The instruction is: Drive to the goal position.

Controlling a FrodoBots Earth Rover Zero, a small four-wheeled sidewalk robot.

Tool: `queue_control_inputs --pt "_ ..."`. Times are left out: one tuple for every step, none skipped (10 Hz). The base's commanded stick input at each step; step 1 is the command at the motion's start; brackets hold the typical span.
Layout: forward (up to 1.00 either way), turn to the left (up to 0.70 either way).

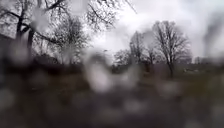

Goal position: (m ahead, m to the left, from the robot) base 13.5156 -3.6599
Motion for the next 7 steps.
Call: queue_control_inputs --pt "0.85 0.0" --pt "0.85 0.0" --pt "0.85 0.0" --pt "0.85 0.0" --pt "0.85 0.0" --pt "0.85 0.0" --pt "0.85 0.0"
